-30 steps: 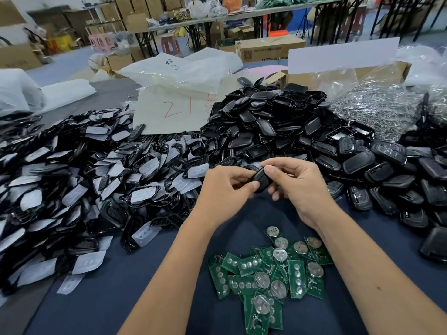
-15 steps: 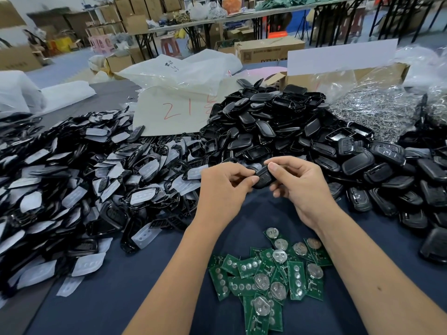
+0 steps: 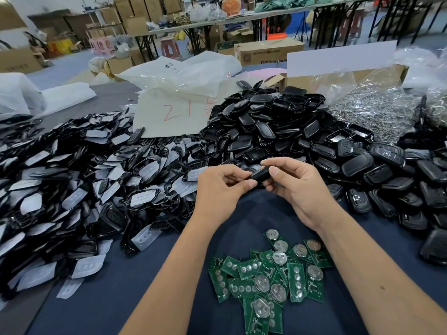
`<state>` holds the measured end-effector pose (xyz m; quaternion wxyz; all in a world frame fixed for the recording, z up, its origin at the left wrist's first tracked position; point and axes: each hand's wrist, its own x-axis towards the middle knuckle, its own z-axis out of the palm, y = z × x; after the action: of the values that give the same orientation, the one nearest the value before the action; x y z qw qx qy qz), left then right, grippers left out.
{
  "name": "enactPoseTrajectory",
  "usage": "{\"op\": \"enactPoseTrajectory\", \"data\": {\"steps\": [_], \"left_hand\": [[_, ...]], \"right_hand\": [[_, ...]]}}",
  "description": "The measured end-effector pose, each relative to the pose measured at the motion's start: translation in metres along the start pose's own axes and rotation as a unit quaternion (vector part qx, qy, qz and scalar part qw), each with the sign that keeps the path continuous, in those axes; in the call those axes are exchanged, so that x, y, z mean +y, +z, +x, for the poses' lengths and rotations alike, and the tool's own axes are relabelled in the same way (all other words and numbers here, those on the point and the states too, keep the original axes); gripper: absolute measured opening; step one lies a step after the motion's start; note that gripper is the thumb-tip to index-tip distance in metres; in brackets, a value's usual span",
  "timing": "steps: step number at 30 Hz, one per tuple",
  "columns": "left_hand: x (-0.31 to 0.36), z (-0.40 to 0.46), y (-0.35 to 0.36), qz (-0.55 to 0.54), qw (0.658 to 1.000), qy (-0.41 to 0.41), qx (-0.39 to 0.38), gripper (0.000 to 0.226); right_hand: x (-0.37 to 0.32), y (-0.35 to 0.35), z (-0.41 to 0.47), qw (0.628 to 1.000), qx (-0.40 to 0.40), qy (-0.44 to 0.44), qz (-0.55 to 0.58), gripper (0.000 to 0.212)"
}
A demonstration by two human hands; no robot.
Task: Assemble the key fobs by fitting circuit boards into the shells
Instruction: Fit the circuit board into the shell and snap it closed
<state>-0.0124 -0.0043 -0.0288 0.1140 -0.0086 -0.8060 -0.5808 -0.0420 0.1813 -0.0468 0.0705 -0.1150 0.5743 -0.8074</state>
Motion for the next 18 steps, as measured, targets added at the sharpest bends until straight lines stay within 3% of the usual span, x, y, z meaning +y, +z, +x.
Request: {"op": "enactPoseTrajectory", "data": {"steps": [6,15,18], "left_hand": [[-0.0015,0.0016,-0.0056,-0.008,1.000,0.001,-0.023,0.015],[-0.0025,0.0030,-0.0098,0.015,0.999,0.028,-0.024,0.028],[-0.0043,0.0027,-0.0104,0.066,0.996,0.064,-0.021,0.021]], "right_hand": [[-0.0007,0.0007,-0.0029,0.996,0.010,-0.014,-0.087,0.022],[-0.0009,0.0032,-0.0039,0.988,0.019,-0.064,-0.137,0.020],[-0.0009,0.0043,-0.0038,0.979,0.017,-0.074,-0.188,0.021]]}}
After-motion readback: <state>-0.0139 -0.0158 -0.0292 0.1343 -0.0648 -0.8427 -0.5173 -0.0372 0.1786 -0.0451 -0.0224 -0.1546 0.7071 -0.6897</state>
